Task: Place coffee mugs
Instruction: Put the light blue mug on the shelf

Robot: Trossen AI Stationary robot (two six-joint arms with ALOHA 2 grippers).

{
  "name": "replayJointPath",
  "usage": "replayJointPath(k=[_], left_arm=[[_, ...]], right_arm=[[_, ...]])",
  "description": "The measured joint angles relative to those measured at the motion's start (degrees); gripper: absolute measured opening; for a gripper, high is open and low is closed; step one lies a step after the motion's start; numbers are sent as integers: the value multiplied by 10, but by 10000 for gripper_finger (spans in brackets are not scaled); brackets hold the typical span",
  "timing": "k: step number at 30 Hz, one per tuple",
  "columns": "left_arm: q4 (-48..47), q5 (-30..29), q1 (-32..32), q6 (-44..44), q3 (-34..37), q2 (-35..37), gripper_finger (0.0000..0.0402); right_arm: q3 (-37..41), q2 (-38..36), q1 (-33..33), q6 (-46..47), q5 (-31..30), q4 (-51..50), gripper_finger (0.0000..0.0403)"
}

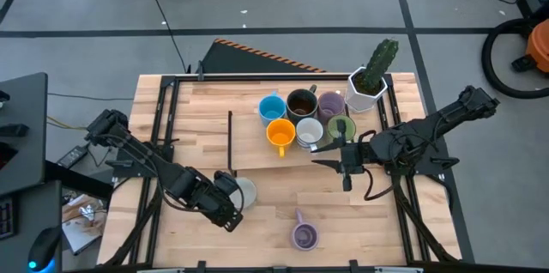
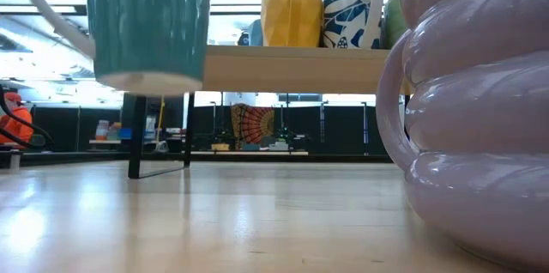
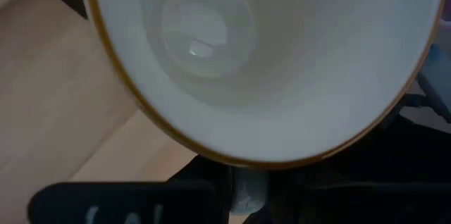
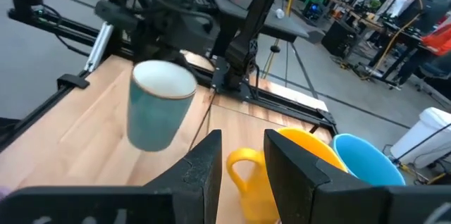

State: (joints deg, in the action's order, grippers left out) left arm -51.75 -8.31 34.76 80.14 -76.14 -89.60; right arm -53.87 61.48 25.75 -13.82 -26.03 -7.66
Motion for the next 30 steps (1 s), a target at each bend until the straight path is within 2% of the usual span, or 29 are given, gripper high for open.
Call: replayJointPath(k=[4, 10, 13, 16, 23, 30], left_arm=[[-2, 10, 2, -14, -35, 0, 62], [-16, 55, 2, -60, -74, 0, 62], [-72, 61, 4, -79, -104, 0, 62], [-113, 51, 3, -101, -129, 0, 62], [-115, -7, 3, -161, -183, 0, 62], [-139, -51, -27, -149, -197, 1, 62]], right_arm=[[0, -18, 12, 1, 0, -4, 113], [0, -31, 21, 1, 0, -15, 113], [0, -32, 23, 1, 0, -18, 113], [0, -32, 23, 1, 0, -20, 113], [0, -32, 23, 1, 0, -24, 113], [0, -32, 23, 1, 0, -22, 113]])
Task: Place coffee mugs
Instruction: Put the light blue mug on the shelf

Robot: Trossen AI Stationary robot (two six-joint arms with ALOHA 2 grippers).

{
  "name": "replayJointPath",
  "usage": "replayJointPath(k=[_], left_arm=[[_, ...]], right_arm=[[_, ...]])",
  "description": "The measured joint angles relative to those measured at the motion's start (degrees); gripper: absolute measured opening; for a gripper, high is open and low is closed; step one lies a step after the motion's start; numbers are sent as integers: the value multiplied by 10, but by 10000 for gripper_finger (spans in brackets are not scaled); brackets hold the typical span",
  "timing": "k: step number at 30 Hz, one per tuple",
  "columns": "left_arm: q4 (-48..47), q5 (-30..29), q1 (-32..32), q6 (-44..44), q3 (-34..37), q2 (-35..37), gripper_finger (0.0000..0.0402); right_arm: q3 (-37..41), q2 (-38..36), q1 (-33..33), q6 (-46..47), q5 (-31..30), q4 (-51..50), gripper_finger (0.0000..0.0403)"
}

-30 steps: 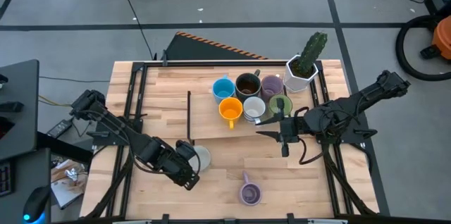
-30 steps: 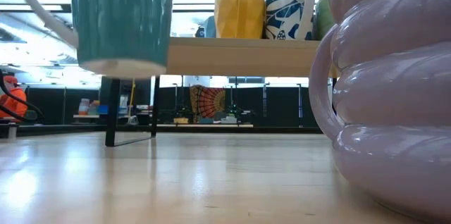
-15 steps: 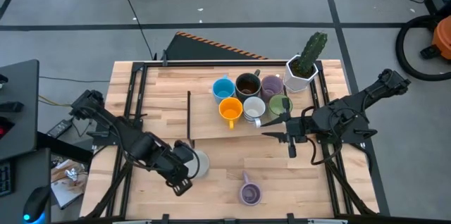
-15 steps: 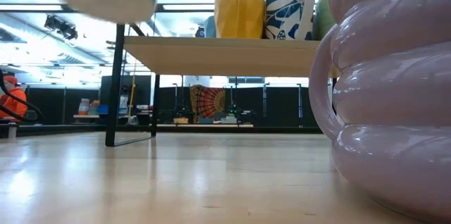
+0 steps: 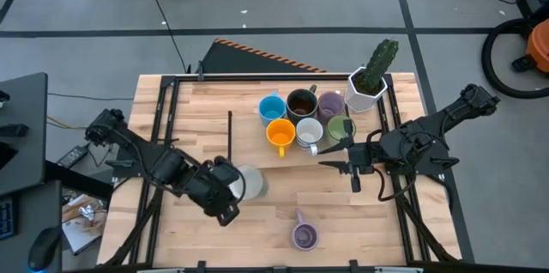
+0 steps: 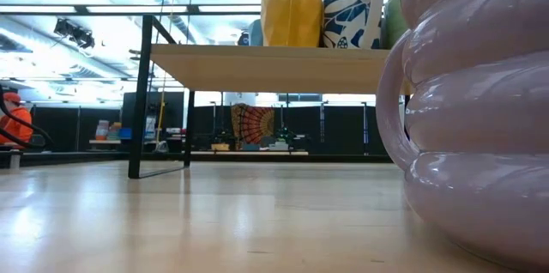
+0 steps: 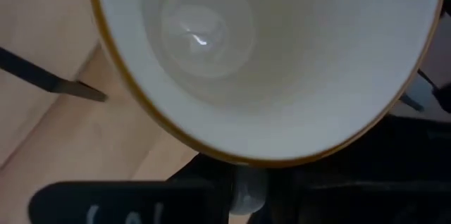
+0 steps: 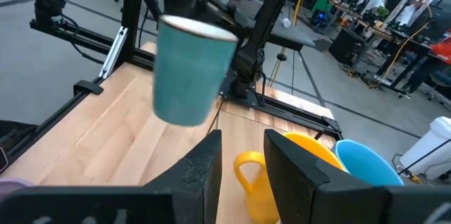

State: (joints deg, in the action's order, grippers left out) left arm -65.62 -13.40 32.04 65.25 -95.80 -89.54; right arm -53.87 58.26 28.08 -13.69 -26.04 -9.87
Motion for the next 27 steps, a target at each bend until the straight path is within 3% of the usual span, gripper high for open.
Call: replayJointPath(k=[10, 27], left_arm=[[-45, 30, -97, -3, 0, 0, 62], [-96, 134, -204, -290, 1, 4, 62]], right_arm=[[0, 0, 0, 0, 0, 8, 113], [0, 0, 0, 22, 2, 8, 113]])
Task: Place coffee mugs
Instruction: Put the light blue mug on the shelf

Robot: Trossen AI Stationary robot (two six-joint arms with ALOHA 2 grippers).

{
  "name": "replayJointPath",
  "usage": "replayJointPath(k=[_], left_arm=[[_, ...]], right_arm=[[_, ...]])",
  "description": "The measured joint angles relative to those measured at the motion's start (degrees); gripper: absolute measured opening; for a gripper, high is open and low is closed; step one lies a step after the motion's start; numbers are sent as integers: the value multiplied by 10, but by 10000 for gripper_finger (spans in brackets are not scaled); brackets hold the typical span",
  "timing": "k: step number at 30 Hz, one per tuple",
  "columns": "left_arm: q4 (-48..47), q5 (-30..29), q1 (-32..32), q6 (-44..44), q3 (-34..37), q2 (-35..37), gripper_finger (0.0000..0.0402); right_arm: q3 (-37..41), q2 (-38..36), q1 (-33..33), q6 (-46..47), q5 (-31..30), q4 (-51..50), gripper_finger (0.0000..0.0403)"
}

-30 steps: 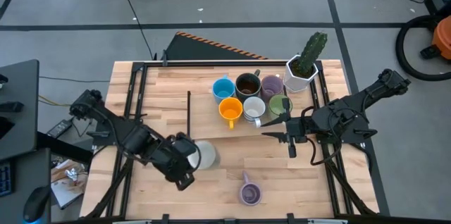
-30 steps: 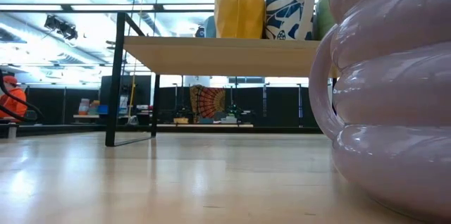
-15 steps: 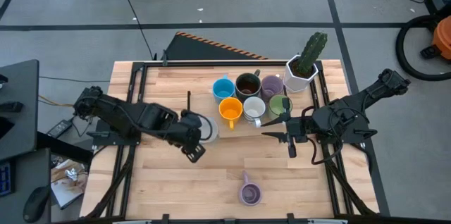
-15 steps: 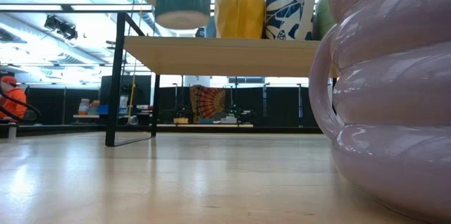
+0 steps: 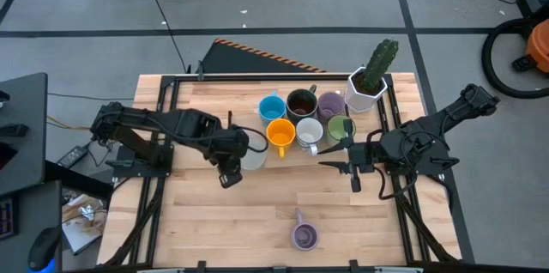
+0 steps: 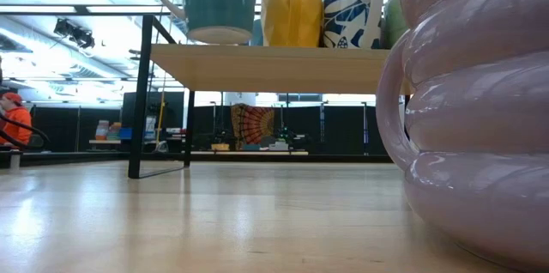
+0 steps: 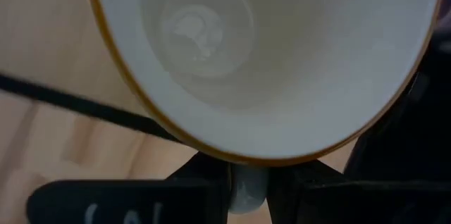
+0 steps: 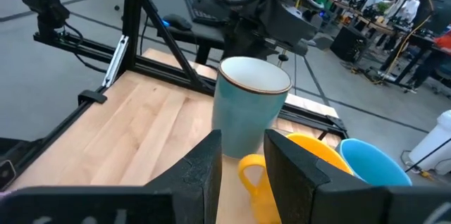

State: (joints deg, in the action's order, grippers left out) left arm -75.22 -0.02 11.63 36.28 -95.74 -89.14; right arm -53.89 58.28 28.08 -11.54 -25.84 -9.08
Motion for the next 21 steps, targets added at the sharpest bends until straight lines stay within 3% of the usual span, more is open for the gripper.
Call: replayJointPath(k=[9, 21], left_arm=[[-7, 14, -33, -276, 0, 0, 62], [-57, 30, -104, -505, 0, 0, 62]], right_arm=[[0, 0, 0, 13, 22, 2, 113], [0, 0, -4, 8, 21, 4, 113]])
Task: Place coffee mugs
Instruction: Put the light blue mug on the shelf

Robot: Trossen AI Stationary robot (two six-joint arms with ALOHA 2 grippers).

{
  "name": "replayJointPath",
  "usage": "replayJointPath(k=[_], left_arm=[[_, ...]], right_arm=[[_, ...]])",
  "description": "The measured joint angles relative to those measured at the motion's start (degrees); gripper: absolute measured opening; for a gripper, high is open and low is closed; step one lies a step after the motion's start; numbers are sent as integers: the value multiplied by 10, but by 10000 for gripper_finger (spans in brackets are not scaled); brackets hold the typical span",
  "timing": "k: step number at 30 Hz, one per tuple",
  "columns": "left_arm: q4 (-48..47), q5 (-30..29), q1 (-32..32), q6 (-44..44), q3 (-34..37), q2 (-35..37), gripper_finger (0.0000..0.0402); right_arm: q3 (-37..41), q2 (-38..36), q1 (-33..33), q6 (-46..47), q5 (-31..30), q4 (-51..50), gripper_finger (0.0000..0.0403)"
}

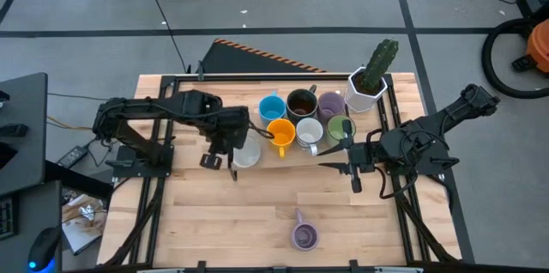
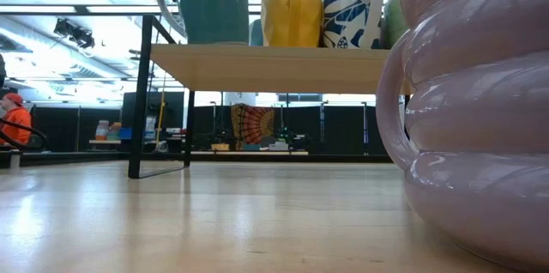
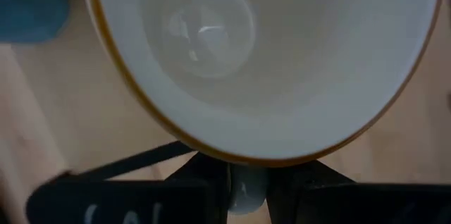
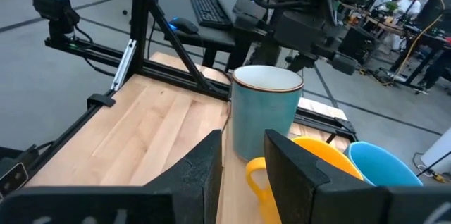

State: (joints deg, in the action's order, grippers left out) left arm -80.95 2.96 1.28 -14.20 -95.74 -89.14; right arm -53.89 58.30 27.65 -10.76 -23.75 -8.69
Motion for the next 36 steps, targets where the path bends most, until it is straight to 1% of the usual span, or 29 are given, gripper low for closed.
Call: replayJointPath(k=[3, 7, 15, 21, 24, 29, 32, 36], left_arm=[[-2, -5, -13, -82, 0, 0, 62], [0, -6, -32, -187, 0, 0, 62], [7, -36, -65, -336, 0, 0, 62], [7, -33, -93, -400, 0, 0, 62], [9, -35, -101, -449, 0, 0, 62], [16, -59, -102, -507, 0, 0, 62], [26, -62, -102, -517, 0, 0, 62], [37, -67, -102, -513, 0, 0, 86]], right_arm=[[0, 0, -4, 6, -7, 0, 113], [0, 0, -5, 26, -33, 0, 113], [0, 0, -5, 31, -34, 22, 113], [0, 0, -5, 31, -33, 30, 113], [0, 0, -5, 31, -32, 31, 113], [0, 0, -5, 27, -41, 41, 113], [0, 0, -5, 18, -41, 46, 113], [0, 0, -5, 15, -41, 48, 113]])
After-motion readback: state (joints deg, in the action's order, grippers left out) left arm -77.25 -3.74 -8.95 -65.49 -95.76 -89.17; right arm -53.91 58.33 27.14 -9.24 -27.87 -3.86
